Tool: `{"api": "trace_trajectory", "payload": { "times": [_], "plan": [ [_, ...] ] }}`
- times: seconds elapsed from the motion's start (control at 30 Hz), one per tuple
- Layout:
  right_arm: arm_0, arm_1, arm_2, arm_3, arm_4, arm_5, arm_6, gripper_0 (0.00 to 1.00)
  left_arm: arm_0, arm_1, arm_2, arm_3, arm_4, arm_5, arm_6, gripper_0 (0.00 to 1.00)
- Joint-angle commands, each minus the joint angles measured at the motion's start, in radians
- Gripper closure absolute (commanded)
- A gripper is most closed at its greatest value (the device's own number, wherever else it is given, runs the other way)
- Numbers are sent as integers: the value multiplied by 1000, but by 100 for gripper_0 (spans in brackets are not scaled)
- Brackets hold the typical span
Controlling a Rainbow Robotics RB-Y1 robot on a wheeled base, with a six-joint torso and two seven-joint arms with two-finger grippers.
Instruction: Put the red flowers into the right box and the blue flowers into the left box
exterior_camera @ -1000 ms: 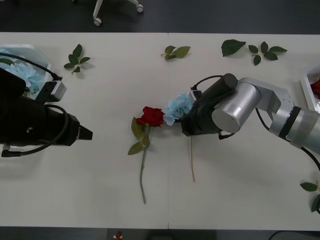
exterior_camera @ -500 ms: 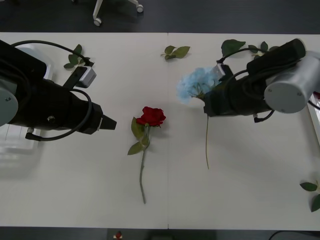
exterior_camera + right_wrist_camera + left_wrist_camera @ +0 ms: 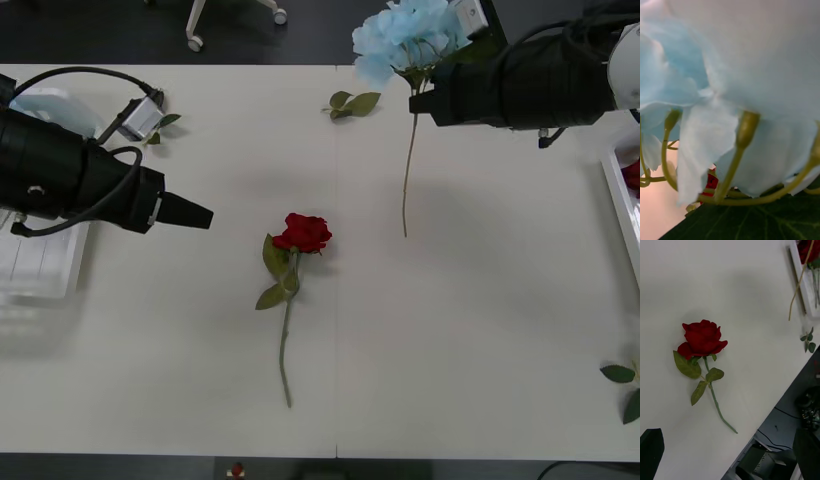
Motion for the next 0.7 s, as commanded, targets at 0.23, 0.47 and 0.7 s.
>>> {"api": "trace_trajectory", "payload": {
  "times": [0.23, 0.47, 0.7],
  "plan": [
    [-16, 82, -25, 75, -309, -102, 406, 100, -84, -22, 11, 191, 276, -18, -332, 0],
    [-17, 102, -27, 64, -516, -142, 523, 100, -111, -75, 11, 247, 321, -18, -435, 0],
    [-17, 110, -25, 37, -633, -148, 573, 100, -143, -137, 13, 271, 336, -31, -467, 0]
  ]
}}
